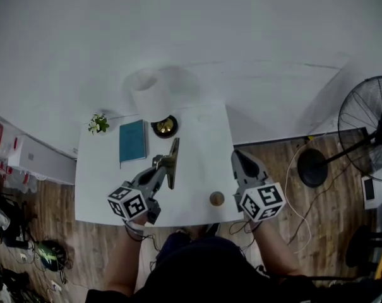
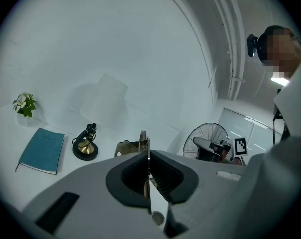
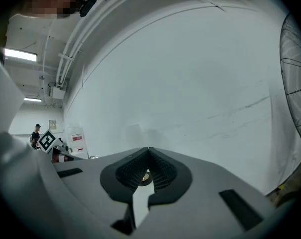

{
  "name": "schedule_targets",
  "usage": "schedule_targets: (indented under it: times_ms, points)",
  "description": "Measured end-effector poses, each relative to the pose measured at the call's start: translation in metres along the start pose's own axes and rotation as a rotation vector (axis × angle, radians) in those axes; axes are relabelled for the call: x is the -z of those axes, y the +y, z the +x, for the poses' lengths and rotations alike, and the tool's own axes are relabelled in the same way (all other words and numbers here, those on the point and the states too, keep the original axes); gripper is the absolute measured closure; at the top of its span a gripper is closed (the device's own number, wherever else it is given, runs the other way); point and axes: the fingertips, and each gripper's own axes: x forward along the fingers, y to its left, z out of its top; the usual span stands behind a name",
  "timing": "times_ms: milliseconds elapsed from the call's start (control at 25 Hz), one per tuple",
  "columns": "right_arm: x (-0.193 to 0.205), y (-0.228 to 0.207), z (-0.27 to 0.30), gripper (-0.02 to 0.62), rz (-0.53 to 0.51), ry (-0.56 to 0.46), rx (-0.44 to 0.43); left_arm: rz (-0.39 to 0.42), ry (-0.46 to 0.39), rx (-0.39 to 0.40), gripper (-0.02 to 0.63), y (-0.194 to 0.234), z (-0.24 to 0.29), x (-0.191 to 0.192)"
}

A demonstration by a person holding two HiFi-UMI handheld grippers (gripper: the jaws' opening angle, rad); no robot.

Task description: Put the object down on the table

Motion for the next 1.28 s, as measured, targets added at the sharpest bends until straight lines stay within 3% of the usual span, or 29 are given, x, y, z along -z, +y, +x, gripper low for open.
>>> schedule_targets:
  times_ms: [440, 800, 1280]
  points:
    - [0.026, -0.012, 0.018, 0.590, 0.012, 0.070, 0.125, -0.059, 0.236, 0.075, 0.600, 0.064, 0.059, 0.068]
    - [0.058, -0.021, 0.014, 0.591, 0.052, 0.124, 0.238, -0.099, 0.457, 0.072, 0.600, 0.117, 0.090, 0.147]
    - [0.078, -0.030, 0.010, 0.590, 0.085, 0.150, 0.297, -0.070, 0.584, 0.105, 0.600, 0.130, 0.110, 0.183]
